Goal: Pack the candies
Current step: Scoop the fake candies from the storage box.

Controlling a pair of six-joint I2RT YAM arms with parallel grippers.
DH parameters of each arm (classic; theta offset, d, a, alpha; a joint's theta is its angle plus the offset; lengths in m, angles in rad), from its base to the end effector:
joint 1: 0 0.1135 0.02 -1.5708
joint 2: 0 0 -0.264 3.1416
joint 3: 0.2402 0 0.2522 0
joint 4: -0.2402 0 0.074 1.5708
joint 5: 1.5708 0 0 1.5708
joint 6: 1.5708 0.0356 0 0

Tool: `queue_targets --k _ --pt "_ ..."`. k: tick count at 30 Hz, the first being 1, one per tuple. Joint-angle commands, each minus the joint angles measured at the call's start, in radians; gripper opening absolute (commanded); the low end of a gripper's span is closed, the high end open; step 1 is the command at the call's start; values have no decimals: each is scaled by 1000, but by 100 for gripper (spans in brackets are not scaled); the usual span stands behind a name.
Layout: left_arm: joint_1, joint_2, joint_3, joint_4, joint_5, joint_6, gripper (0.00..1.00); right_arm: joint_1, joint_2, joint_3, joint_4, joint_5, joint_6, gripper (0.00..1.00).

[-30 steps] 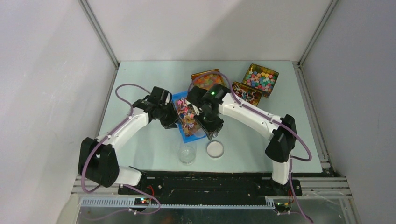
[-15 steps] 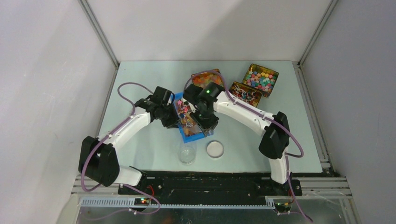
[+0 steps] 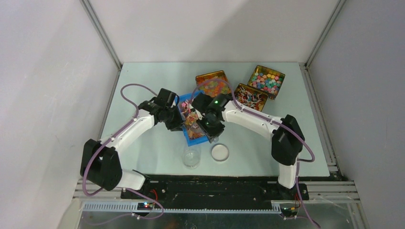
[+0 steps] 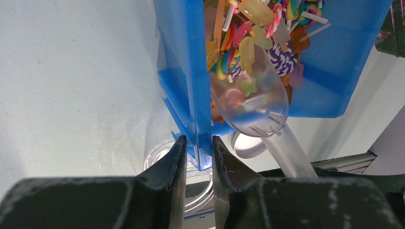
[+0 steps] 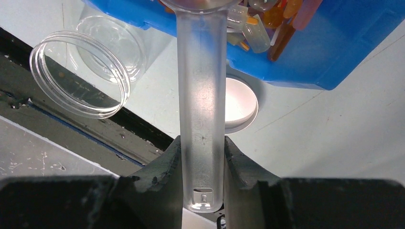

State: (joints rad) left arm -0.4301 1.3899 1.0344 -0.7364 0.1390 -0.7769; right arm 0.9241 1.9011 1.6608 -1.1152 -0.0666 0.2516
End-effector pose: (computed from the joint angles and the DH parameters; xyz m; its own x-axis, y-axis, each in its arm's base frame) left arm 0.2464 -0.1185 0.2472 -0.9054 -0.3485 -0.2424 -0.2297 0.8823 -0.4107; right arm 0.2278 0.3057 0.2562 -0.7705 -0.6082 -0.1907 -0.6330 0.7654 0.1161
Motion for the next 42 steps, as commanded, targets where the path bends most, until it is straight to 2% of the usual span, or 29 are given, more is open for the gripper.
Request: queue_targets --k 1,5,9,15,27,35,42 --pt "-12 3 39 -11 -2 19 21 -20 -53 -11 59 52 16 0" --pt "-10 -21 42 6 10 18 30 -21 -75 -32 85 60 21 0" --pt "-9 -60 38 34 24 -1 51 -22 -114 -88 141 66 21 0" --pt "5 -119 30 69 44 -37 69 -13 -173 -201 213 116 12 0" --pt "80 -268 -46 173 112 -116 81 33 -227 -295 279 155 -12 0" --pt "114 -409 -94 188 107 -76 97 51 -284 -340 299 178 -8 0" --pt "135 -491 -108 152 101 -14 100 71 -323 -376 304 206 1 0"
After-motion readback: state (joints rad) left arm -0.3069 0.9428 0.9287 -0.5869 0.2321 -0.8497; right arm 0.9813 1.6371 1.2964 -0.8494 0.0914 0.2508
